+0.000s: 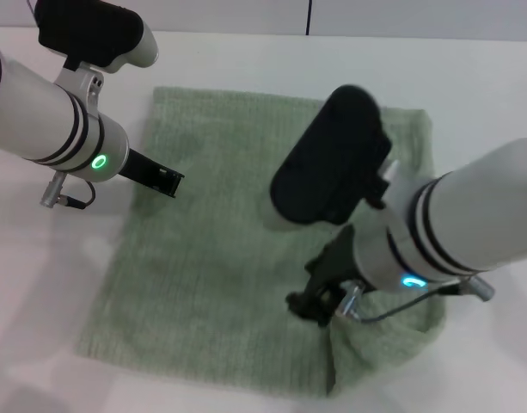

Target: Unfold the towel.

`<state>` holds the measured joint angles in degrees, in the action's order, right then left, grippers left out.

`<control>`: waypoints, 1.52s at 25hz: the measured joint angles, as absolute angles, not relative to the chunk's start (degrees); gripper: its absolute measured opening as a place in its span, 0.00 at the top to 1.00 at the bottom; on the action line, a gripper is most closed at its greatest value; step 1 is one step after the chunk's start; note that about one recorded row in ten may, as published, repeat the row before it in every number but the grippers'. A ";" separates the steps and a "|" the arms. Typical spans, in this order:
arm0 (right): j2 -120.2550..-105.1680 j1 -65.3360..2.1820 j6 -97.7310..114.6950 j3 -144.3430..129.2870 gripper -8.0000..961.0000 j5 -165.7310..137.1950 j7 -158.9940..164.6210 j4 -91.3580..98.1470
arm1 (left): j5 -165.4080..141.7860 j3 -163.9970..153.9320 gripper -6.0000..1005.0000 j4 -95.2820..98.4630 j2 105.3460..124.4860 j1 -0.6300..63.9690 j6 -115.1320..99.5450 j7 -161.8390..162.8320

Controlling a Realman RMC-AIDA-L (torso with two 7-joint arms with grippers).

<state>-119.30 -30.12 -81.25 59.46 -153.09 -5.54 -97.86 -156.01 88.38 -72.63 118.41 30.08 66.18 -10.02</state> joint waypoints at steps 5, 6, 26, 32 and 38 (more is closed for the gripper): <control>-119.26 -31.66 -82.79 59.84 0.55 -151.70 -6.08 -94.54 | -156.02 88.60 1.00 -72.33 118.38 30.11 66.02 -10.02; -119.26 -31.70 -83.99 60.24 0.55 -151.73 -6.08 -94.76 | -156.01 88.65 1.00 -72.33 118.35 30.11 65.98 -10.04; -119.08 -23.47 -93.57 67.80 0.52 -159.51 -5.72 -112.37 | -156.01 88.67 0.98 -73.81 118.20 30.16 66.64 -10.52; -119.04 -20.35 -83.06 67.52 0.51 -166.48 -6.39 -109.45 | -161.34 89.32 0.96 -81.48 118.16 27.92 66.90 -10.31; -119.22 -7.98 -58.55 72.17 0.49 -166.73 -11.78 -110.39 | -165.20 94.36 0.94 -100.24 118.06 13.98 49.85 -13.42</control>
<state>-119.22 -7.98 -58.55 72.17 -166.73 -11.78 -110.39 -165.20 94.36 -100.24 118.06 13.98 49.85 -13.42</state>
